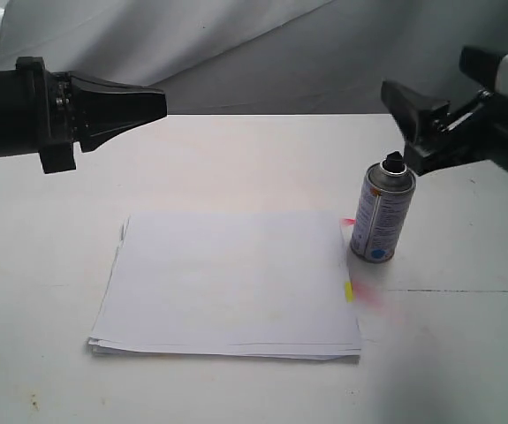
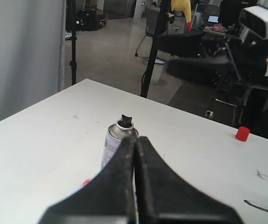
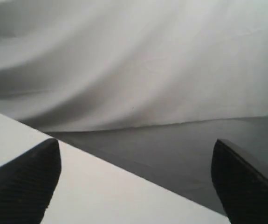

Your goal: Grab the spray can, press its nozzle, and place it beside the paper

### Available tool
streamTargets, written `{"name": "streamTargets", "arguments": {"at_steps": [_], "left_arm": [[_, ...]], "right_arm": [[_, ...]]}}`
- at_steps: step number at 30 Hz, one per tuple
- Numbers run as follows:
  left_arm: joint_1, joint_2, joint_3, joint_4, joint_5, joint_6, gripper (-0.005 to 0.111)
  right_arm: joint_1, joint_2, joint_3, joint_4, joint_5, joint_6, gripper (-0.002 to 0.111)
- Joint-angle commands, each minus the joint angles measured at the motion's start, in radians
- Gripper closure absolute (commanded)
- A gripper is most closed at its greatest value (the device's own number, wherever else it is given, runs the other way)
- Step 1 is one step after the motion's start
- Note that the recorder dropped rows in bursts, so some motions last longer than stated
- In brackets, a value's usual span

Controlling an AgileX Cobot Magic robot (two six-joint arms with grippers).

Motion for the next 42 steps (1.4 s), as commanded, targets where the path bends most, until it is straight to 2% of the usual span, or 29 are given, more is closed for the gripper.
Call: {"name": "streamTargets", "arguments": {"at_steps": [1,5,10,19,25,30,34,37,39,42], "left_arm": [[0.002,-0.065,-0.014,-0.009,0.012,-0.006,0.107],[0.002,-0.245,-0.014,0.046,-0.011,-0.075,0.107],[0.002,-0.517,-0.014,0.081,-0.227,-0.282,0.107],[0.002,-1.043,-0.012,0.331,-0.473,-0.576,0.107],[0.002,-1.277,0.007,0.505,-0.538,-0.773,0.107],[0.002,-1.395,0.096,0.593,-0.54,-0.878,0.107],[0.002,-1.457,0.203,0.578,-0.577,-0.934,0.107],[0.002,-1.474,0.295,0.462,-0.614,-0.911,0.107],[0.002,-1.474,0.361,0.342,-0.63,-0.806,0.107],[0.002,-1.472,0.449,0.085,-0.649,-0.565,0.107]], "right_arm": [[-0.003,-0.168,0.0,-0.036,0.106,0.042,0.028],[0.019,-0.35,0.0,-0.047,0.217,0.049,0.028],[0.059,-0.556,0.0,-0.052,0.44,0.065,0.028],[0.089,-0.923,0.0,-0.025,0.793,0.116,0.032],[0.089,-1.1,0.0,0.076,0.947,0.116,0.037],[0.089,-1.223,0.0,0.17,1.07,0.102,0.052],[0.089,-1.29,0.0,0.298,1.143,0.026,0.071],[0.089,-1.298,0.0,0.428,1.19,-0.021,0.085],[0.089,-1.298,0.0,0.496,1.203,-0.029,0.094],[0.089,-1.298,0.0,0.498,1.21,-0.034,0.105]]}}
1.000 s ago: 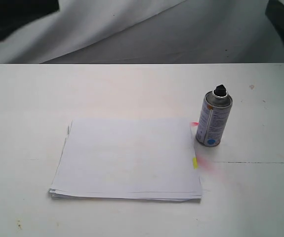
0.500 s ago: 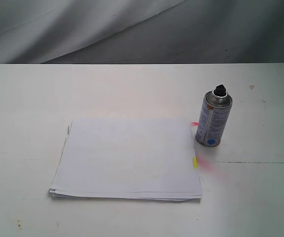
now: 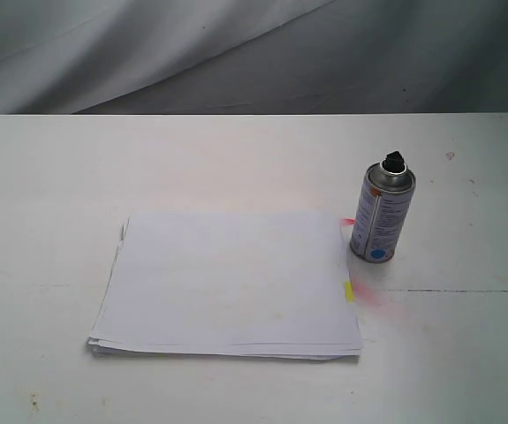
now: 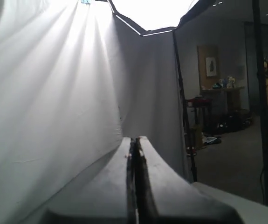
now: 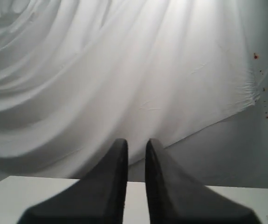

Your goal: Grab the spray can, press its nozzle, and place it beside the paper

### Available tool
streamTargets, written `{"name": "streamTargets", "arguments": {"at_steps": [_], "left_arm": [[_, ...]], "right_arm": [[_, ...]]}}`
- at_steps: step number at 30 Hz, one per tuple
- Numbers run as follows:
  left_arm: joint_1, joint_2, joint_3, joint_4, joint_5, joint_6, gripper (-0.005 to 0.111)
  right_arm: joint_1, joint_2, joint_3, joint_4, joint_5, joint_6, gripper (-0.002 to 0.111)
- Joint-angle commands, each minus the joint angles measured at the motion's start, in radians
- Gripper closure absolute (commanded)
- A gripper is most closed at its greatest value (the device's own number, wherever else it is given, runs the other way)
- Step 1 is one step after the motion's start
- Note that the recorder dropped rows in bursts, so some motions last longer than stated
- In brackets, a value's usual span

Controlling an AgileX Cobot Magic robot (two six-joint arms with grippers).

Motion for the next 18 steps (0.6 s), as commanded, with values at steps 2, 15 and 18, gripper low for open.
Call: {"name": "streamTargets", "arguments": {"at_steps": [2,15,18], "left_arm": [[0.0,-0.001,0.152,-0.387,-0.049,0.387,0.107],[0.0,-0.001,0.204,-0.387,-0.055,0.404,0.107],[0.0,-0.001,0.204,-0.387,-0.055,0.404,0.107]], "right_arm": [[0.004,0.003,0.0,0.046,0.023,-0.04,0.108],[0.004,0.025,0.0,0.048,0.024,-0.04,0.108],[0.004,0.025,0.0,0.048,0.024,-0.04,0.108]]}}
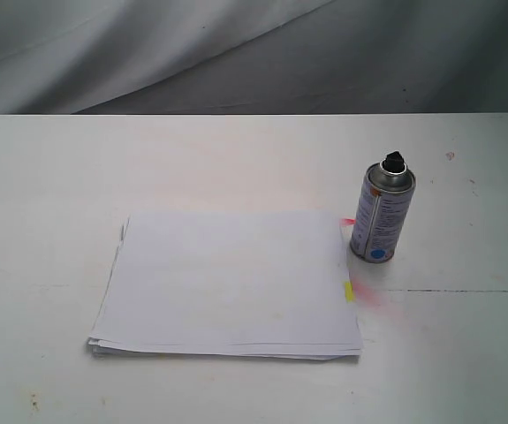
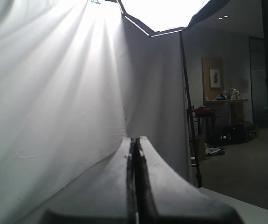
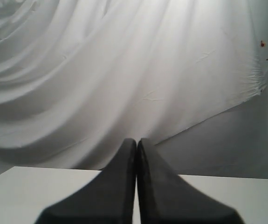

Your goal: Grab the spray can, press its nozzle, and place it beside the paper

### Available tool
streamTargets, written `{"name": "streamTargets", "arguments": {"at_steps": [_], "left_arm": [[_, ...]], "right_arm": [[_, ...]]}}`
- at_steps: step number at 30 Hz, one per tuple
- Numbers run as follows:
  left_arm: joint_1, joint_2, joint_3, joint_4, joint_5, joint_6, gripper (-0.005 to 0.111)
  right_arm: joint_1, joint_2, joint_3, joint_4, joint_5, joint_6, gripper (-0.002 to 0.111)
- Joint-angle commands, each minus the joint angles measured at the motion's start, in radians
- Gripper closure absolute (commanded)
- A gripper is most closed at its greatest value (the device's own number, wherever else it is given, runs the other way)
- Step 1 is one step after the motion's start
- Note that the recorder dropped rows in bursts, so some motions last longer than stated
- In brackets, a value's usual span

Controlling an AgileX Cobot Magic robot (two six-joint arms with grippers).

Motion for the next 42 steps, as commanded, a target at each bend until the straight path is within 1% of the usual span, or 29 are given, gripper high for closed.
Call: {"name": "streamTargets", "arguments": {"at_steps": [1,3,5,7,8,9,10,11,14,15,16,17,18,19,20,22,24,25,27,28,42], "left_arm": [[-0.003,0.0,0.006,-0.012,-0.008,0.005,0.107],[-0.005,0.0,0.014,-0.012,-0.016,0.026,0.107],[-0.005,-0.002,0.036,0.012,-0.063,0.076,0.107],[-0.023,-0.002,0.068,0.065,-0.114,0.036,0.107],[-0.038,-0.002,0.094,0.127,-0.205,-0.025,0.107],[-0.043,-0.002,0.111,0.184,-0.263,-0.1,0.107],[-0.045,-0.002,0.132,0.291,-0.344,-0.218,0.107],[-0.045,-0.002,0.141,0.378,-0.379,-0.299,0.107],[-0.047,-0.002,0.171,0.566,-0.434,-0.462,0.107],[-0.051,-0.002,0.186,0.698,-0.472,-0.558,0.107],[-0.051,-0.002,0.21,0.899,-0.518,-0.74,0.107],[-0.051,-0.002,0.224,1.03,-0.538,-0.862,0.107],[-0.051,-0.002,0.251,1.304,-0.57,-1.122,0.107],[-0.051,-0.002,0.266,1.459,-0.583,-1.274,0.107],[-0.051,-0.002,0.293,1.707,-0.598,-1.541,0.107],[-0.051,-0.002,0.337,1.938,-0.636,-1.747,0.107],[-0.051,-0.002,0.338,1.966,-0.633,-1.774,0.107],[-0.051,-0.002,0.338,1.963,-0.595,-1.776,0.107],[-0.051,-0.002,0.338,1.954,-0.573,-1.776,0.107],[-0.051,-0.002,0.338,1.927,-0.571,-1.779,0.107],[-0.051,-0.002,0.338,1.928,-0.573,-1.774,0.107]], "right_arm": [[0.004,0.004,0.0,0.005,0.005,-0.011,0.108],[0.004,0.004,0.0,0.005,0.005,-0.011,0.108],[0.004,0.004,0.0,0.005,0.005,-0.011,0.108],[0.004,0.004,0.0,0.005,0.005,-0.01,0.108],[0.004,0.004,0.0,0.005,0.005,-0.01,0.108],[0.004,0.004,0.0,0.005,0.005,-0.01,0.108],[0.004,0.004,0.0,0.005,0.005,-0.01,0.108],[0.004,0.004,0.0,0.005,0.005,-0.01,0.108],[0.004,0.004,0.0,0.005,0.005,-0.01,0.108],[0.004,0.004,0.0,0.005,0.005,-0.01,0.108],[0.004,0.004,0.0,0.005,0.005,-0.01,0.108],[0.004,0.004,0.0,0.005,0.005,-0.01,0.108],[0.004,0.004,0.0,0.005,0.005,-0.01,0.108],[0.004,0.004,0.0,0.005,0.005,-0.01,0.108],[0.004,0.004,0.0,0.005,0.005,-0.01,0.108],[0.004,0.004,0.0,0.005,0.005,-0.01,0.108],[0.004,0.004,0.0,0.005,0.005,-0.01,0.108],[0.004,0.004,0.0,0.005,0.005,-0.01,0.108],[0.004,0.004,0.0,0.005,0.005,-0.007,0.108],[0.004,0.004,0.0,0.005,0.005,-0.007,0.108],[0.004,0.004,0.0,0.005,0.005,-0.007,0.108]]}}
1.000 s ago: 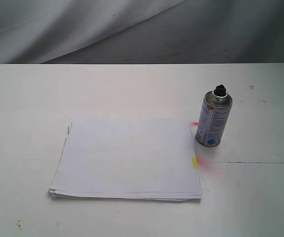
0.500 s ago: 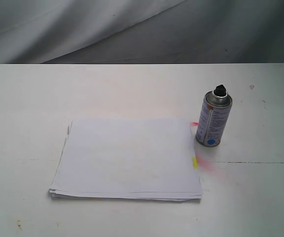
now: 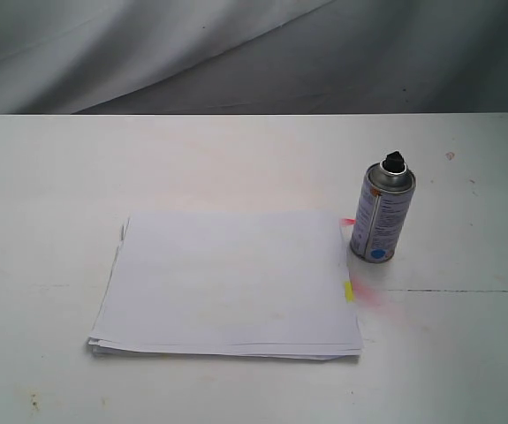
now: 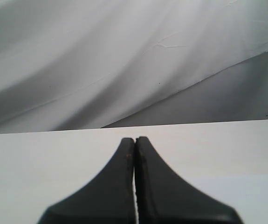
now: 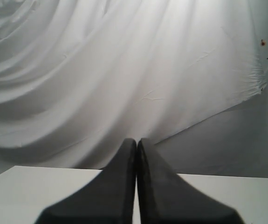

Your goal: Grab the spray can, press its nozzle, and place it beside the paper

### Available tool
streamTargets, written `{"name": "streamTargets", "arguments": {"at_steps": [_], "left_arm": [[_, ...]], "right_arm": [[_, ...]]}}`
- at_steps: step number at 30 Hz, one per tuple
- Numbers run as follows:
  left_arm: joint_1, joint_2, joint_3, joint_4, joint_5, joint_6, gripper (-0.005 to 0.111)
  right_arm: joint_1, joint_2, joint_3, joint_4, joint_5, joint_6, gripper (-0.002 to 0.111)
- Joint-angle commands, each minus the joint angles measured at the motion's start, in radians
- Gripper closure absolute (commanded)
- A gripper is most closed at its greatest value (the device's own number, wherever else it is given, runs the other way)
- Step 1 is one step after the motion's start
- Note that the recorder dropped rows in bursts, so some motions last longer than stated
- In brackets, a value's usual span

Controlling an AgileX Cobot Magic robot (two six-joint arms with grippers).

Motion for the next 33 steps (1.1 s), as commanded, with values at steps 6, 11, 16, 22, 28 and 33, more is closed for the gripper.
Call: {"name": "streamTargets", "arguments": {"at_steps": [6,11,16,22,28,33], "left_arm": [[-0.006,-0.004,0.004,-0.01,0.004,-0.007,0.107],[-0.006,-0.004,0.004,-0.01,0.004,-0.007,0.107],[-0.006,-0.004,0.004,-0.01,0.004,-0.007,0.107],[-0.006,-0.004,0.004,-0.01,0.004,-0.007,0.107],[-0.006,-0.004,0.004,-0.01,0.004,-0.007,0.107],[-0.006,-0.004,0.004,-0.01,0.004,-0.007,0.107]], "right_arm": [[0.004,0.004,0.006,-0.066,-0.008,-0.041,0.108],[0.004,0.004,0.147,-0.07,-0.131,-0.117,0.108],[0.004,0.004,0.323,-0.111,-0.302,-0.13,0.108],[0.001,0.004,0.449,-0.118,-0.363,-0.133,0.108],[0.001,0.004,0.516,-0.118,-0.364,-0.136,0.108],[0.001,0.004,0.52,-0.118,-0.361,-0.136,0.108]]}}
